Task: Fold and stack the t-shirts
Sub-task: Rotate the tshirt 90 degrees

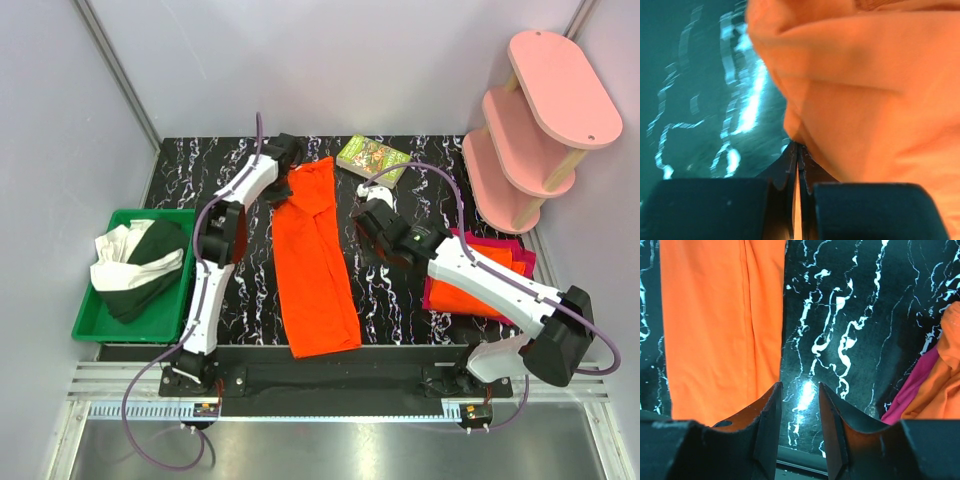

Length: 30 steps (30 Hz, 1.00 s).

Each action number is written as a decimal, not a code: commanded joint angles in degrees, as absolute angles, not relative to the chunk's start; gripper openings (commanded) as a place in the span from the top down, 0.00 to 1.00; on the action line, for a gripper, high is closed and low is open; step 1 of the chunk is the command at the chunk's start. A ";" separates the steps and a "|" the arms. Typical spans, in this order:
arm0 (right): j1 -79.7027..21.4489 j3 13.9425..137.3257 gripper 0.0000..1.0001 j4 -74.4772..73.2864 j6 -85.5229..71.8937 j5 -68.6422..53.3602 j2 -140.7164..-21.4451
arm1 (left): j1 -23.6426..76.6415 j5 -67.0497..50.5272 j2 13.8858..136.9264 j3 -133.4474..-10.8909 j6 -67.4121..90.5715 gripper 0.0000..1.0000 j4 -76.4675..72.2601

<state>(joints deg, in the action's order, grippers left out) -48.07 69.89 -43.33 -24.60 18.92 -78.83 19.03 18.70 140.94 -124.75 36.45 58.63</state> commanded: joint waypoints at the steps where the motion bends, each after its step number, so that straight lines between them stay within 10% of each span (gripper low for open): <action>1: -46.94 69.43 0.57 -43.77 -23.64 19.69 -78.05 | 19.78 13.98 145.80 -133.31 33.14 0.94 59.24; 14: -46.14 68.91 0.57 -44.30 -24.35 17.49 -80.07 | 16.88 8.86 142.59 -134.49 30.13 0.88 52.21; 30: -46.05 47.92 0.47 -24.64 -36.89 5.37 -74.10 | 36.20 16.52 70.54 -47.76 46.47 0.80 23.58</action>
